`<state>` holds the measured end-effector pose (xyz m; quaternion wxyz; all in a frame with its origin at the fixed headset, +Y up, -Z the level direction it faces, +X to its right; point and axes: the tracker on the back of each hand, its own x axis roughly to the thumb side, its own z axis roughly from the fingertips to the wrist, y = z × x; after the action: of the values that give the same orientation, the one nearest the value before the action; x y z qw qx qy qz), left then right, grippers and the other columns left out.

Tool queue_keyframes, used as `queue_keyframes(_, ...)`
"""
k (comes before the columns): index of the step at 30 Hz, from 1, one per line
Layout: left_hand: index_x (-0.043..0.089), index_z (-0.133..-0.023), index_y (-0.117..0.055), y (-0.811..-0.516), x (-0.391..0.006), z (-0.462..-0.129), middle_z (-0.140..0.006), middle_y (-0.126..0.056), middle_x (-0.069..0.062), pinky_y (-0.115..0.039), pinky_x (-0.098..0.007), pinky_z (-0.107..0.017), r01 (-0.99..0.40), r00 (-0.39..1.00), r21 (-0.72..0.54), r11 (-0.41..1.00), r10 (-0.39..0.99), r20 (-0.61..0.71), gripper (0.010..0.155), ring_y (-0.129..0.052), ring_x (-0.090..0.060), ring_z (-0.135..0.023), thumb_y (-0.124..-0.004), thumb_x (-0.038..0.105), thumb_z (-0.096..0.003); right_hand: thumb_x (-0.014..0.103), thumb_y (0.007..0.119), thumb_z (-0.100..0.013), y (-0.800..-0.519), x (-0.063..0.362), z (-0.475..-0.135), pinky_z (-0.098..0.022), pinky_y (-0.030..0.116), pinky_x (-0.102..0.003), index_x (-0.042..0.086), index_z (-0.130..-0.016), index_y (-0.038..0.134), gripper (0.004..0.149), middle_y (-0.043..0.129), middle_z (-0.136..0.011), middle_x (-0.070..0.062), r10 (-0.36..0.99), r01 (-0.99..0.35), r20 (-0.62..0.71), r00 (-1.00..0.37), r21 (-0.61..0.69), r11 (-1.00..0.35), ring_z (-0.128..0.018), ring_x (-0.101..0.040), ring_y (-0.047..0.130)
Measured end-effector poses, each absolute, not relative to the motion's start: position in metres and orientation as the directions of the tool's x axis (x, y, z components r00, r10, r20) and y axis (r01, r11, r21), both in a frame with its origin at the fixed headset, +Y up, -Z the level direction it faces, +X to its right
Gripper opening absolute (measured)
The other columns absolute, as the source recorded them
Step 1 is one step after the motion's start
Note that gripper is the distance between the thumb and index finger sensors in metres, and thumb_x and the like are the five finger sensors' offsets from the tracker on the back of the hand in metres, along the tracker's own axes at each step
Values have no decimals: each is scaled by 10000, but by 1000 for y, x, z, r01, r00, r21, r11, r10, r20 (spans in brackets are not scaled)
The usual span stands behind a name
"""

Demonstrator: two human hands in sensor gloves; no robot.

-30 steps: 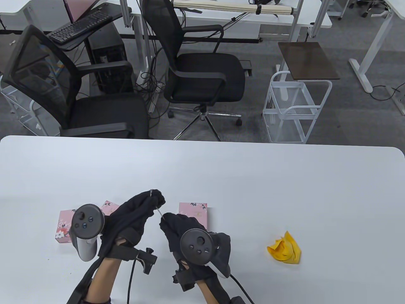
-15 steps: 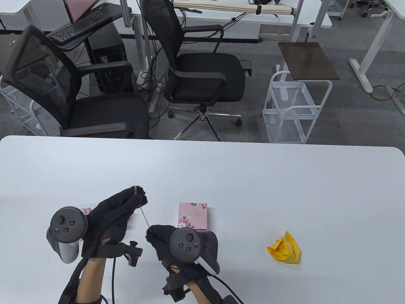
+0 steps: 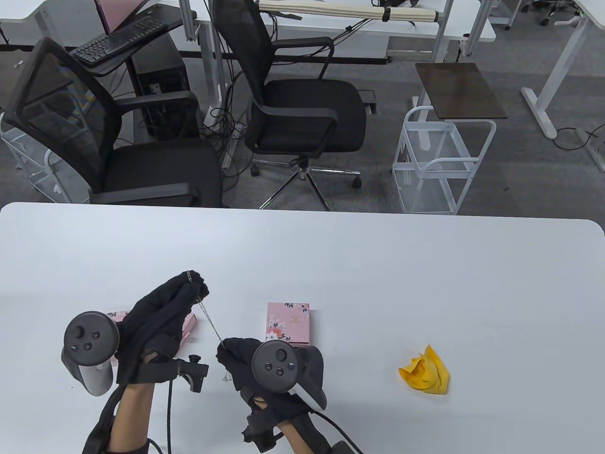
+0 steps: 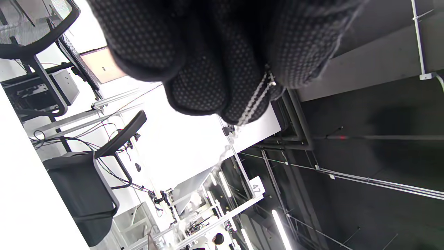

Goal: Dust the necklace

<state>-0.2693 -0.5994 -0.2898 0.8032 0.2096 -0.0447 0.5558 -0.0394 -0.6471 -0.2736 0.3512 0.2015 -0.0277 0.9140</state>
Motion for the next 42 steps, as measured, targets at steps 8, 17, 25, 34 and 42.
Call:
queue_keyframes(8, 252, -896, -910, -600, -271, -288, -762, -1068, 23, -883, -398, -493, -922, 334, 303, 239, 889, 314, 382, -1014, -201, -691, -865, 429, -561, 292, 781, -604, -652, -40, -277, -451, 827, -462, 100, -892, 847, 352, 947, -771, -202, 638, -643, 376, -673, 130, -755, -544, -350, 965)
queue_keyframes(17, 266, -887, -916, -598, -260, -287, -755, -1070, 24, -881, -397, -492, -917, 368, 287, 279, 869, 330, 370, -1014, -200, -687, -867, 426, -556, 289, 777, -617, -658, -41, -283, -485, 805, -490, 96, -911, 831, 355, 924, -809, -209, 613, -547, 389, -688, 277, -790, -583, -374, 947)
queue_keyframes(25, 293, -878, -919, -601, -241, -289, -764, -1069, 34, -875, -401, -506, -923, 382, 199, 330, 854, 353, 364, -1009, -198, -704, -867, 448, -553, 330, 793, -619, -657, 28, -297, -552, 753, -532, 78, -1029, 717, 487, 804, -961, -259, 437, -420, 244, -866, 119, -899, -728, -453, 870)
queue_keyframes(34, 300, -884, -915, -604, -234, -292, -799, -1053, 20, -860, -419, -525, -921, 388, 178, 346, 854, 347, 364, -990, -221, -734, -865, 448, -555, 351, 790, -622, -670, 187, -302, -581, 723, -561, 64, -1073, 654, 552, 724, -1025, -300, 275, -279, -179, -945, 0, -960, -793, -507, 812)
queue_keyframes(42, 303, -886, -913, -603, -229, -290, -814, -1045, 15, -856, -428, -533, -924, 382, 152, 351, 849, 365, 365, -985, -228, -746, -864, 450, -556, 373, 776, -629, -733, 234, -302, -645, 635, -646, 46, -1155, 494, 681, 517, -1136, -371, 114, -216, -378, -919, 241, -946, -899, -611, 661)
